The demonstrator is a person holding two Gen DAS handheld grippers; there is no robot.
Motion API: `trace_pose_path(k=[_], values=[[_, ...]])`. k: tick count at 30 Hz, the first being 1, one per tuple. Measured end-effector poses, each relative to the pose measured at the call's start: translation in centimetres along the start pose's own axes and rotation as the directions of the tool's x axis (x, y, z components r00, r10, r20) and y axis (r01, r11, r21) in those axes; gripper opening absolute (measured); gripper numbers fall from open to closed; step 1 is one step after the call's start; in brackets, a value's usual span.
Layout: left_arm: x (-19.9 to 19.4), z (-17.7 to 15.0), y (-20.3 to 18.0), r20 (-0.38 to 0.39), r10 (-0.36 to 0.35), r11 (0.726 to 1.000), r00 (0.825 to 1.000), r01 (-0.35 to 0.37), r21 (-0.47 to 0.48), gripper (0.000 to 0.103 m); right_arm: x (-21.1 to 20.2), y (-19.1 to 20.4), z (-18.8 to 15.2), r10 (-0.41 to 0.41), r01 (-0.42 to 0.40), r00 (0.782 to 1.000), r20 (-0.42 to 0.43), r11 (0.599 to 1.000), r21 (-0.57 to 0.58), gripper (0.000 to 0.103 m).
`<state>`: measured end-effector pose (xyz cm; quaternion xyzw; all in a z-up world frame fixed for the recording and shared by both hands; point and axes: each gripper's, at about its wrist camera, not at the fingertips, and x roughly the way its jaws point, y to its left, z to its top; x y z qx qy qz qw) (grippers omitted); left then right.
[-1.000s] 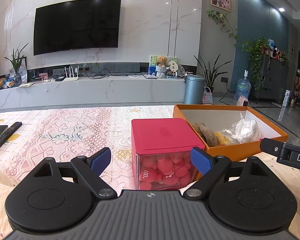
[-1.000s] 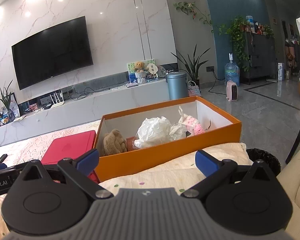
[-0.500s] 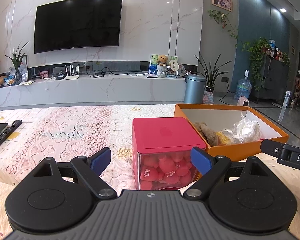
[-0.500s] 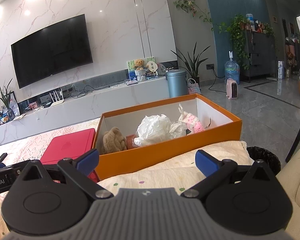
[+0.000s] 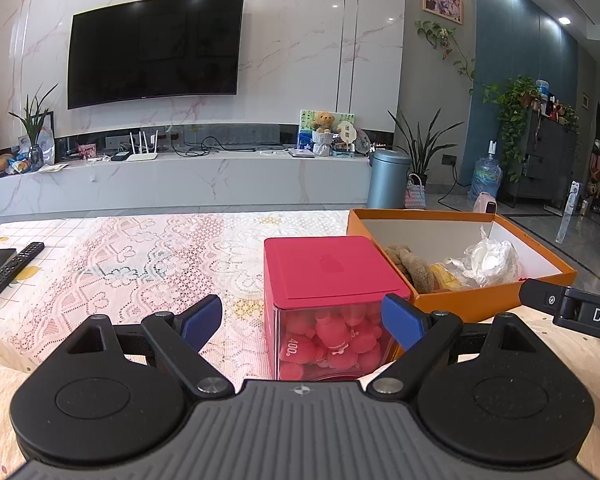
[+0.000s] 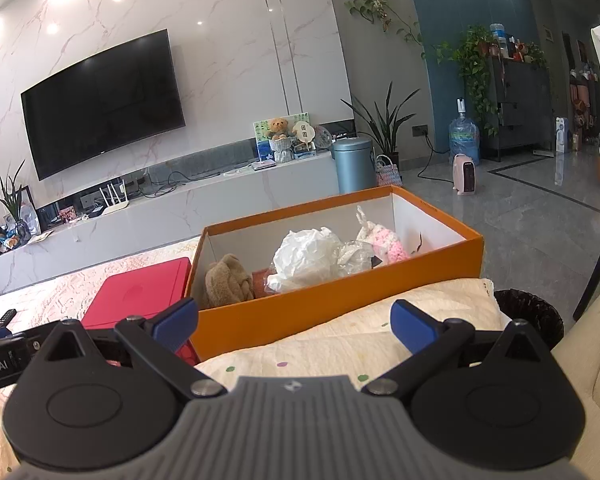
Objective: Organize soft objects
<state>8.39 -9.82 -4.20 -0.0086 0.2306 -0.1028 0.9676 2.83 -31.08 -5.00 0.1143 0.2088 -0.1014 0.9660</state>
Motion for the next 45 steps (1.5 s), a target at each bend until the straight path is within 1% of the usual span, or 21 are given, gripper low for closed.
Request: trace_pose_path(k=[45], values=[[-0.1,-0.45,0.08,-0.015,-0.006,1.0,1.0,0.006,-0.016,0.103,-0.06,0.02,-0.12,0.004,-0.004,1.0,-0.001,1.0,0.008,0.1]])
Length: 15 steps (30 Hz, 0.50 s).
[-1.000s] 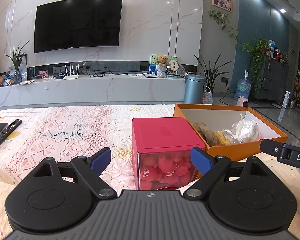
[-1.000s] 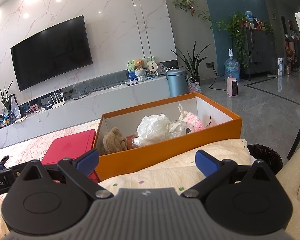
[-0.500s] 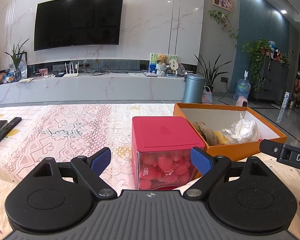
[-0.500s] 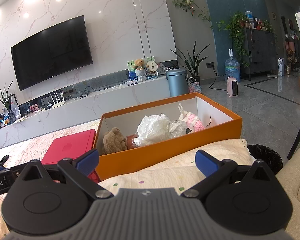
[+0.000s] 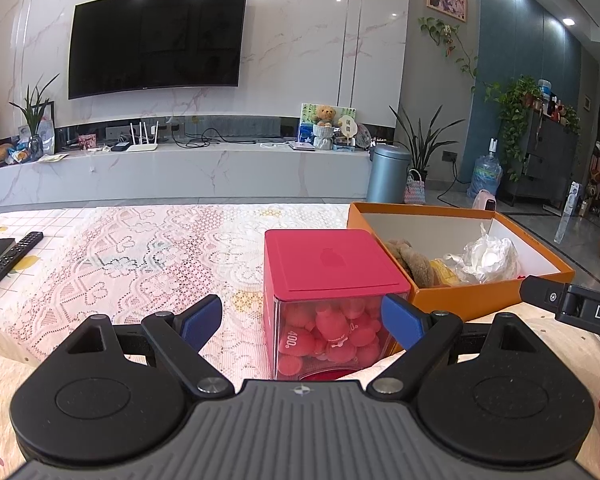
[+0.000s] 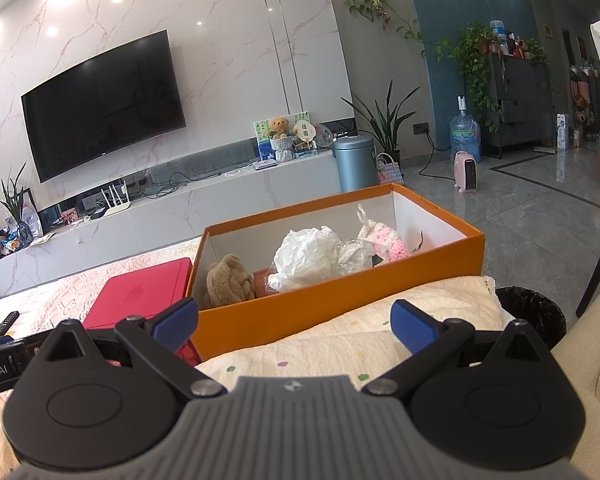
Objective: Organize soft objects
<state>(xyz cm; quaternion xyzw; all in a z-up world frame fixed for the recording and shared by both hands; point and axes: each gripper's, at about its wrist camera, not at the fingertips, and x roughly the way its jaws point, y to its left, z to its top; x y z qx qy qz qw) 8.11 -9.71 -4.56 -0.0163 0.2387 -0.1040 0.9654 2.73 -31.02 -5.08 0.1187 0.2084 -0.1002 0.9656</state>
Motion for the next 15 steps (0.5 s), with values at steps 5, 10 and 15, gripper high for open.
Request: trace_pose_path(k=[5,10,15], values=[[-0.03,0.01,-0.03,0.0,0.0,1.0,1.0,0.0,-0.001,0.103,0.08,0.0,-0.04,0.002,-0.002,1.0,-0.002,1.0,0.002,0.1],[-0.04,0.04,-0.02,0.0,0.0,1.0,1.0,0.0,0.0,0.103,0.09,0.03,-0.08,0.002,-0.002,1.0,-0.003,1.0,0.003,0.1],[0.02,-0.19,0.03,-0.001,-0.012,1.0,1.0,0.012,-0.004,0.103,0.19,0.02,-0.04,0.003,-0.003,1.0,-0.009,1.0,0.007,0.1]])
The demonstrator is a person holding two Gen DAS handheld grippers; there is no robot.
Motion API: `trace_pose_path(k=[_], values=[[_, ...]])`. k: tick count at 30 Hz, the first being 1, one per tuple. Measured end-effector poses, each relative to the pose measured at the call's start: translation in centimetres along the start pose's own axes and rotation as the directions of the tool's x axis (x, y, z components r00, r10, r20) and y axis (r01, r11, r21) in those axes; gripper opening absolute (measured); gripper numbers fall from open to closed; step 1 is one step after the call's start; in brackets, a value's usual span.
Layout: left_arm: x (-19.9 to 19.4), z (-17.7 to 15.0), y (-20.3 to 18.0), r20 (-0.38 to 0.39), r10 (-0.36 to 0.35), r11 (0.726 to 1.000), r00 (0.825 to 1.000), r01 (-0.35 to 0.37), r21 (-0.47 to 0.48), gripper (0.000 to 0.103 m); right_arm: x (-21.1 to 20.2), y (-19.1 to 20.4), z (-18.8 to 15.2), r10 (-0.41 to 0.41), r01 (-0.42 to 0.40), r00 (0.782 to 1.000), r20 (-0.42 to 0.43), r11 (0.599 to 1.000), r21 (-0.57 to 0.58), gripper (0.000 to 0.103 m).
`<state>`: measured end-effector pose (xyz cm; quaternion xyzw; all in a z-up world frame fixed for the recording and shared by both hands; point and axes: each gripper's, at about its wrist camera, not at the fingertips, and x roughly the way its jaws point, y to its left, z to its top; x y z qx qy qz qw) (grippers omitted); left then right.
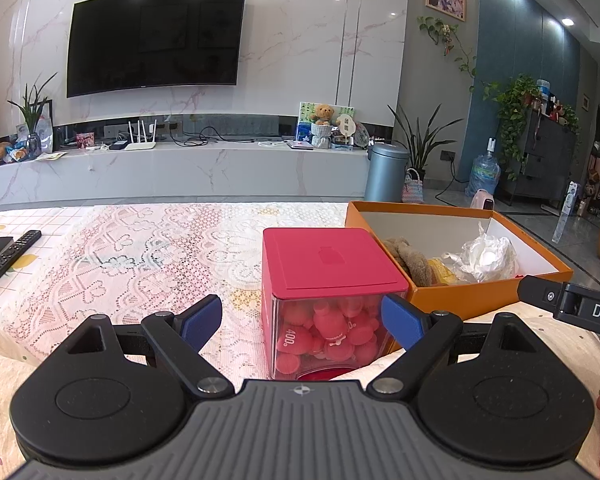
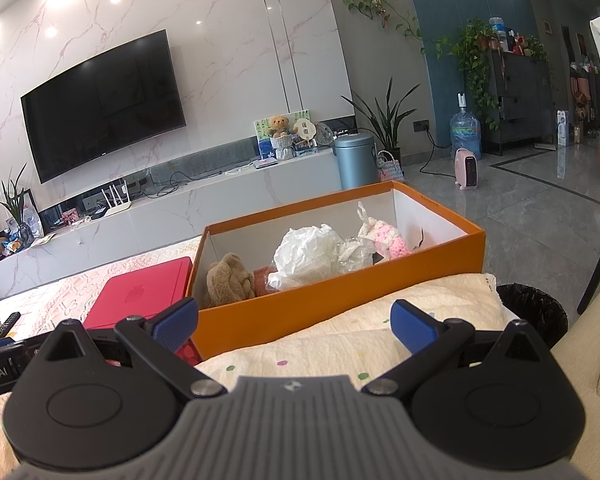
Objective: Organize soft objects
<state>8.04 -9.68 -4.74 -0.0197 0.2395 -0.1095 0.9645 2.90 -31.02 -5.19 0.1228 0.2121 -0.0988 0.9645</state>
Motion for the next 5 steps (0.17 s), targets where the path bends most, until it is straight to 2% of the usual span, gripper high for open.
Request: trace_pose_path(k=[5], values=[[0.0,-0.03,0.14,0.004,0.0,1.0,1.0,0.0,-0.002,0.103,-0.01,0.01,0.03,0.0,0.0,1.0,-0.002,1.0,0.002,0.1]])
